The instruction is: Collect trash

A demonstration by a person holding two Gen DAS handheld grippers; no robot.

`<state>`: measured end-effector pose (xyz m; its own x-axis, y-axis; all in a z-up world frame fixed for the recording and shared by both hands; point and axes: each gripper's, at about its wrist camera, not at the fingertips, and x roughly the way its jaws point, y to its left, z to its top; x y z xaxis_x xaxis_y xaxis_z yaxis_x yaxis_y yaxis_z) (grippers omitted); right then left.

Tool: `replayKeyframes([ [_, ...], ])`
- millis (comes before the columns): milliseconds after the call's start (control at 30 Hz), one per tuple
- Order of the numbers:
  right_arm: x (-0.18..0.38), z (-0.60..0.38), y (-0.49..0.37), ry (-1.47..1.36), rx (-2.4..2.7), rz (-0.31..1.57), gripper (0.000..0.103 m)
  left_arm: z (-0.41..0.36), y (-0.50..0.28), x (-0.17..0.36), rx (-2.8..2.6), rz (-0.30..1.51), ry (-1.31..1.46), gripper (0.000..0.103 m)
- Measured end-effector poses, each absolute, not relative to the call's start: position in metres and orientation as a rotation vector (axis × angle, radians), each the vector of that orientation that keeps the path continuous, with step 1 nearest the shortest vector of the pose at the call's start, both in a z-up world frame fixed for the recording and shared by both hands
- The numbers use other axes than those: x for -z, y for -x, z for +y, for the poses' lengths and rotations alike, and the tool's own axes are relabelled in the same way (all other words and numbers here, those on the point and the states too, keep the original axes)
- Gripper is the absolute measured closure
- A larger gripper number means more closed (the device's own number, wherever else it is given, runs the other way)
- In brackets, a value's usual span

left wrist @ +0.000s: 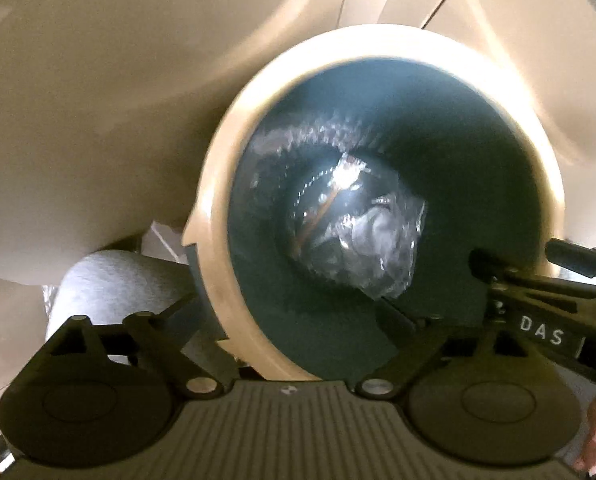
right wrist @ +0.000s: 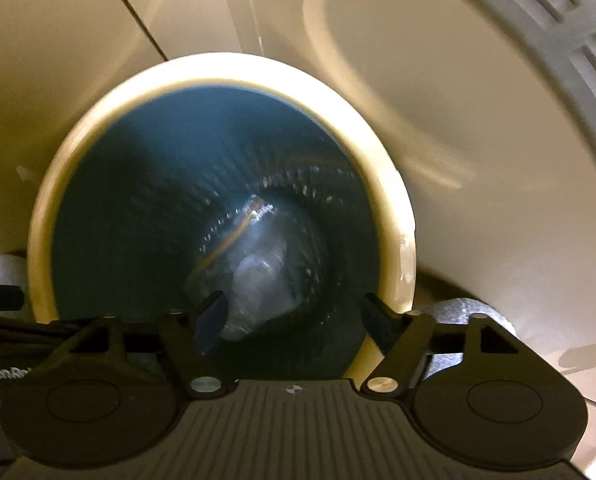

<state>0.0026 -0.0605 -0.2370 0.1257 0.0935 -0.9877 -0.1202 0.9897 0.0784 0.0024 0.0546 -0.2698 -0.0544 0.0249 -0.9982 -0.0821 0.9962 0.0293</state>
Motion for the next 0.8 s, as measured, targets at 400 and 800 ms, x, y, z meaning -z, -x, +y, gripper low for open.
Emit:
replayKeyframes([
  [400,0.132,-0.088,0.075,0.011,-0.291,1.205,0.009,0.067,0.071,0.158,-0.017,1.427,0.073,0.000],
  [800,0.076,-0.095,0.161,0.052,-0.359,0.961,0.004,0.066,0.144,0.113,-0.024,1.268,-0.003,0.000],
])
